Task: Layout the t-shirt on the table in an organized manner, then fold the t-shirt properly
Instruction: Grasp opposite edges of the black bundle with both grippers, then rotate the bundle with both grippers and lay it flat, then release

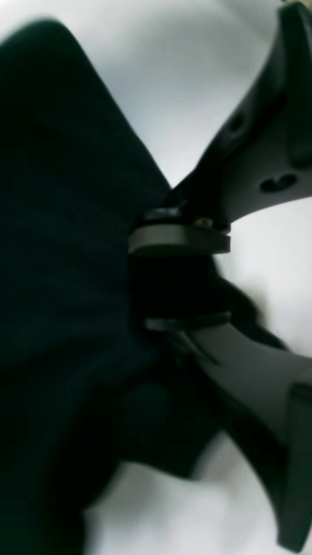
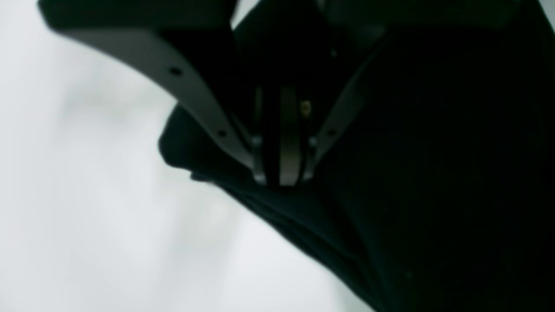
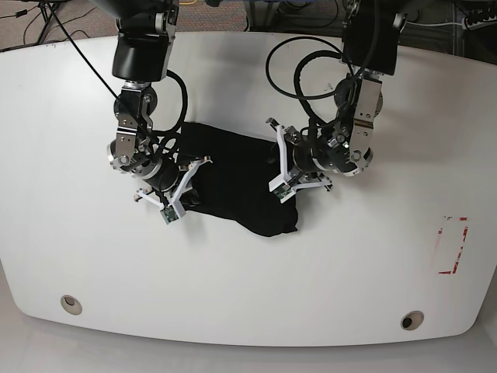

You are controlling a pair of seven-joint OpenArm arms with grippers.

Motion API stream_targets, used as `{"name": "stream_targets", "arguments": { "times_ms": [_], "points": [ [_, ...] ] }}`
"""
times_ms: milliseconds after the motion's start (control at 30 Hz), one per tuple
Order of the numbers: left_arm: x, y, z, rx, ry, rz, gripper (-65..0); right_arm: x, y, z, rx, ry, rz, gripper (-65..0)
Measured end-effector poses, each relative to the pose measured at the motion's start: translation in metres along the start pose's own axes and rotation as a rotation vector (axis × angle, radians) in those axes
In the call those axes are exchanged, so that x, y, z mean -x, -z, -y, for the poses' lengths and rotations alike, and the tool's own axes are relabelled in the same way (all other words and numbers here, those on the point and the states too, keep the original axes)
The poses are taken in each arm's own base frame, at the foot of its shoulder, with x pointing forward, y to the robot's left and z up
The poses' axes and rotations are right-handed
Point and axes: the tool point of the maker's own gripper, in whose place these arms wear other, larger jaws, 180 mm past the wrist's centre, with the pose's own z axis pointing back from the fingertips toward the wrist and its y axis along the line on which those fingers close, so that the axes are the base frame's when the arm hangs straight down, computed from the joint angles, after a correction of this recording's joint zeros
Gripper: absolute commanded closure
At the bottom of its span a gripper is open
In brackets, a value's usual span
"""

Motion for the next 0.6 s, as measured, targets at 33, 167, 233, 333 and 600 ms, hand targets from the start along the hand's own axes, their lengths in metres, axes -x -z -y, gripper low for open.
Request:
{"name": "stream_targets", "arguments": {
  "times_ms": [33, 167, 233, 333, 600],
  "points": [
    [0.001, 0.0, -0.006, -0.006, 0.002, -0.008, -18.5, 0.003, -0.002, 0.004, 0.007, 0.011, 0.002, -3.8],
    [-0.001, 0.002, -0.028, -0.026, -0.004, -0.03, -18.5, 0.016, -0.014, 0.01, 0.033, 0.035, 0.005, -3.8],
    [-0.008, 0.006, -0.038, -0.028, -0.005, -0.037, -18.5, 0.021, -0.022, 0.01, 0.046, 0.031, 0.008, -3.8],
    [-0.017, 0.018, -0.042, -0.009, 0.008, -0.034, -18.5, 0.03, -0.034, 0.006, 0.059, 0.015, 0.0, -3.8],
    [-0.038, 0.043, -0.048, 0.046, 0.053, -0.002, -18.5, 0.041, -0.059, -0.019, 0.093, -0.019, -0.061, -3.8]
  ]
}}
